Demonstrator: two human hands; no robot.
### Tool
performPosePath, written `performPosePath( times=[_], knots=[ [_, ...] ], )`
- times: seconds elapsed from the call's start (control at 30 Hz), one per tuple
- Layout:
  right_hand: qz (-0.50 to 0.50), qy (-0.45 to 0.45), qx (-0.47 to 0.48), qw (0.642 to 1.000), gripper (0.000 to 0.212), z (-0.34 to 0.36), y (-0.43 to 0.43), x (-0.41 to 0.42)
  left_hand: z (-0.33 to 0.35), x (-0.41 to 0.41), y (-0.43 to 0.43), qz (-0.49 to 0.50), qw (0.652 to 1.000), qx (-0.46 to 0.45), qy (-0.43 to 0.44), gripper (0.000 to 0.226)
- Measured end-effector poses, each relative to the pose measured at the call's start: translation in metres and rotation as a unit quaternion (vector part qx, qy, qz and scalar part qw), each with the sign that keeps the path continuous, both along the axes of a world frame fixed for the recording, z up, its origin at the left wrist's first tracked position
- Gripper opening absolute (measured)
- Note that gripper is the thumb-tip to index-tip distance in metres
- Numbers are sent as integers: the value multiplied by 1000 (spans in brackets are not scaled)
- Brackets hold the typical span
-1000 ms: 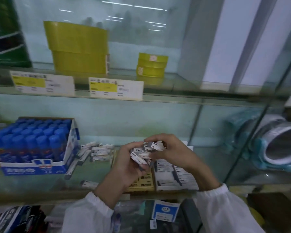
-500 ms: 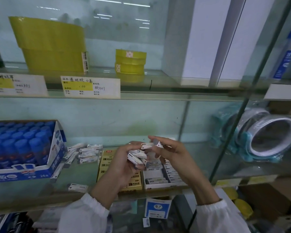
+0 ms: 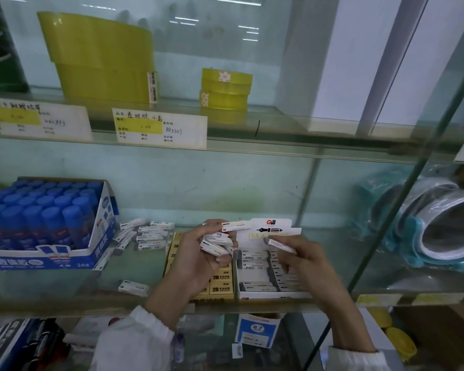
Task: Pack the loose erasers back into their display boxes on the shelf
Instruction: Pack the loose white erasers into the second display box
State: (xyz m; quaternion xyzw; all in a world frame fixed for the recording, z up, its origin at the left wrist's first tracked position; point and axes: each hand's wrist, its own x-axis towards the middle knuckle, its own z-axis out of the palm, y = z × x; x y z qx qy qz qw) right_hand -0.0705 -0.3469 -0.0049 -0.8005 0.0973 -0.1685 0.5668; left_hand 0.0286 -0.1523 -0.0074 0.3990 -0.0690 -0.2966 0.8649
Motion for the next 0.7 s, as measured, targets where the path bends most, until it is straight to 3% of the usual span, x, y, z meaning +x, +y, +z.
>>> performPosePath(
  times=[0.2, 0.27, 0.5, 0.7],
  knots=[
    [-82, 51, -176, 980, 19, -16, 23, -3, -5, 2, -1, 1, 1000, -2, -9, 8],
    [-67, 64, -225, 970, 17, -19, 28, -2, -5, 2, 0, 0, 1000, 2, -21, 10],
    [39, 93, -240, 965, 16, -11, 25, 9, -4, 2, 0, 5, 1000, 9, -24, 10],
    [-5, 94, -284, 954, 13, -13, 28, 14, -3, 1, 0, 9, 1000, 7, -17, 12]
  ],
)
